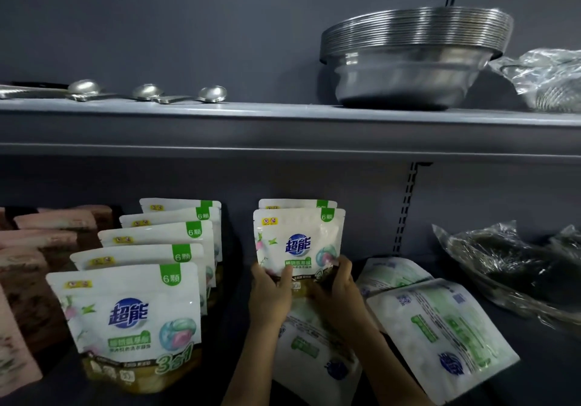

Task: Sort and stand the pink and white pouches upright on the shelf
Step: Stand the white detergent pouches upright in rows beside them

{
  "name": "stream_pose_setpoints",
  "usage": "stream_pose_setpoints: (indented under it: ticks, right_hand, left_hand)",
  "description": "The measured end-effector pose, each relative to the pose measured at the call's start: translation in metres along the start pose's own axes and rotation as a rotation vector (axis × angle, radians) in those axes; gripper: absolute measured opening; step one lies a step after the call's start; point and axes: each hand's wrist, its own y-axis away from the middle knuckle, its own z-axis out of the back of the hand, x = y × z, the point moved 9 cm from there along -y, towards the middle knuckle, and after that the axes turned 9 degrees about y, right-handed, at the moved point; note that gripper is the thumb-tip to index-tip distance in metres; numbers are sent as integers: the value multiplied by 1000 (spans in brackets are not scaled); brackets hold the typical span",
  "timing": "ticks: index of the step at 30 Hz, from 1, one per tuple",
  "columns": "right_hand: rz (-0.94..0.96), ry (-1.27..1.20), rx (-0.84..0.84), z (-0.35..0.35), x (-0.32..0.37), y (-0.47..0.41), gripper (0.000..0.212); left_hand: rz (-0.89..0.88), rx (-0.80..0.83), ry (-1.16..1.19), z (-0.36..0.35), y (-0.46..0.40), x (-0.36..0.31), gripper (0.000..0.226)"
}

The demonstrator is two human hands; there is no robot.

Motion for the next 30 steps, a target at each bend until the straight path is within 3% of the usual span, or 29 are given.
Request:
stream_pose_setpoints:
  ticks: [10, 15, 21, 30]
  right_hand:
    - [-25, 120, -32, 9, -5, 0, 72]
    - [-89, 180, -54, 8, -5, -4, 62]
    - [-96, 149, -59, 3, -2, -9, 57]
    - [-112, 138, -50, 0, 1, -15, 56]
  left_hand:
    - [-32, -22, -172, -1, 3, 1, 42]
    - [-43, 0, -190, -4, 1, 1, 48]
    - [-9, 32, -118, -5, -3, 3, 67]
    - [2, 70, 25, -4, -6, -1, 61]
